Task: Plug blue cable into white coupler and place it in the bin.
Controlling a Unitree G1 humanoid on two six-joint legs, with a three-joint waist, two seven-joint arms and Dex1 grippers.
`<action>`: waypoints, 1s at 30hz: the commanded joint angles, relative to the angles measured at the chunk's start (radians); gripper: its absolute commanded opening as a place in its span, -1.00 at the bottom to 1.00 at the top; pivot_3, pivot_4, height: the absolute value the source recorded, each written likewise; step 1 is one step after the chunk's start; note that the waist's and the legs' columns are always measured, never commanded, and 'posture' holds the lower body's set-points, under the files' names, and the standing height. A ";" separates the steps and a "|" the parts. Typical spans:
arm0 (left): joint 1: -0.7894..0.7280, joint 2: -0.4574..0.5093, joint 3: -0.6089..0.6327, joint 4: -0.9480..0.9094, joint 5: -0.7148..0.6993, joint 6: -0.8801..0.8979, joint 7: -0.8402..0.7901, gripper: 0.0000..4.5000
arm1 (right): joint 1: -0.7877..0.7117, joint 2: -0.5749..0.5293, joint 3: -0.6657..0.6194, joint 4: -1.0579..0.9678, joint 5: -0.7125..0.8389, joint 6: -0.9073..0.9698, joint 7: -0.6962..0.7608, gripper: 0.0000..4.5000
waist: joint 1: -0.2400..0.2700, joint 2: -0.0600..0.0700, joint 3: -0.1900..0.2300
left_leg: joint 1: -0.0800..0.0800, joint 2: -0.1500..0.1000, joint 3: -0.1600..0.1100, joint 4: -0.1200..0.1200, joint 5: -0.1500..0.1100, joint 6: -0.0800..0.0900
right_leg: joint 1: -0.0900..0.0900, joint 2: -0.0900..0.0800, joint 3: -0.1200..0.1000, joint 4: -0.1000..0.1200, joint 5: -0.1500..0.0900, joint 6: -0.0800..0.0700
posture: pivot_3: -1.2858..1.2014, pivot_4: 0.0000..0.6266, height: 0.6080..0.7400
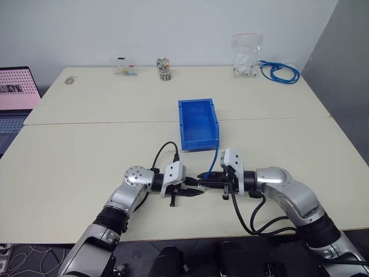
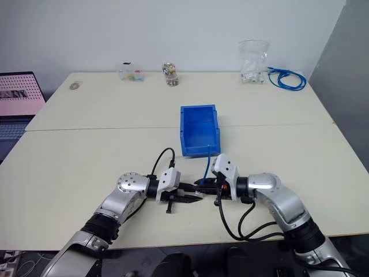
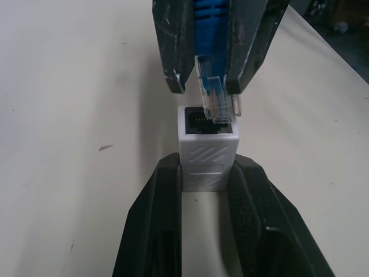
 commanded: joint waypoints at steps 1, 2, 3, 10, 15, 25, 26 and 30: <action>0.026 0.016 -0.012 -0.012 0.022 0.022 -0.019 -0.66 | 0.001 0.000 0.009 0.013 -0.030 -0.025 0.021 -0.91 | 0.000 0.000 0.000 | 0.000 0.000 0.000 0.000 0.000 0.000 | 0.000 0.000 0.000 0.000 0.000 0.000 | 0.03 -0.52 1.00; 0.028 0.016 -0.012 -0.017 0.021 0.025 -0.020 -0.66 | 0.003 0.000 0.009 0.018 -0.035 -0.029 0.023 -0.91 | 0.000 0.000 0.000 | 0.000 0.000 0.000 0.000 0.000 0.000 | 0.000 0.000 0.000 0.000 0.000 0.000 | 0.03 -0.52 1.00; 0.030 0.017 -0.011 -0.021 0.021 0.028 -0.020 -0.66 | 0.003 0.001 0.009 0.024 -0.039 -0.033 0.025 -0.91 | 0.000 0.000 0.000 | 0.000 0.000 0.000 0.000 0.000 0.000 | 0.000 0.000 0.000 0.000 0.000 0.000 | 0.03 -0.52 1.00; 0.036 0.013 -0.010 -0.048 0.017 0.062 -0.019 -0.66 | -0.014 0.013 0.012 0.078 -0.086 -0.086 0.029 -0.91 | 0.000 0.000 -0.001 | 0.001 0.000 0.000 0.000 0.000 0.000 | 0.000 0.000 0.000 0.000 0.000 -0.001 | 0.03 -0.52 1.00; 0.037 0.015 -0.007 -0.061 0.015 0.077 -0.022 -0.66 | -0.026 0.017 0.022 0.095 -0.111 -0.108 0.045 -0.91 | -0.001 0.000 -0.001 | 0.002 0.000 0.000 0.000 0.000 0.000 | 0.001 0.000 0.000 0.001 0.000 0.000 | 0.03 -0.52 1.00; 0.033 0.017 -0.005 -0.071 0.016 0.090 -0.023 -0.66 | -0.050 -0.027 0.119 0.140 -0.230 -0.244 0.156 -0.91 | -0.003 0.000 -0.002 | 0.003 0.001 0.001 0.000 0.000 0.000 | 0.001 0.001 0.000 0.001 0.000 0.000 | 0.03 -0.52 1.00; 0.033 0.017 -0.005 -0.072 0.017 0.090 -0.023 -0.66 | -0.057 -0.027 0.126 0.146 -0.230 -0.247 0.172 -0.91 | -0.003 0.000 -0.002 | 0.003 0.001 0.001 0.000 0.000 0.000 | 0.001 0.001 0.000 0.001 0.000 0.000 | 0.03 -0.52 1.00; 0.032 0.018 -0.004 -0.074 0.019 0.092 -0.023 -0.66 | -0.086 -0.005 0.138 0.187 -0.223 -0.241 0.211 -0.91 | -0.002 0.000 -0.002 | 0.003 0.000 0.001 0.000 0.000 0.000 | 0.002 0.001 0.000 0.001 0.000 -0.001 | 0.03 -0.52 1.00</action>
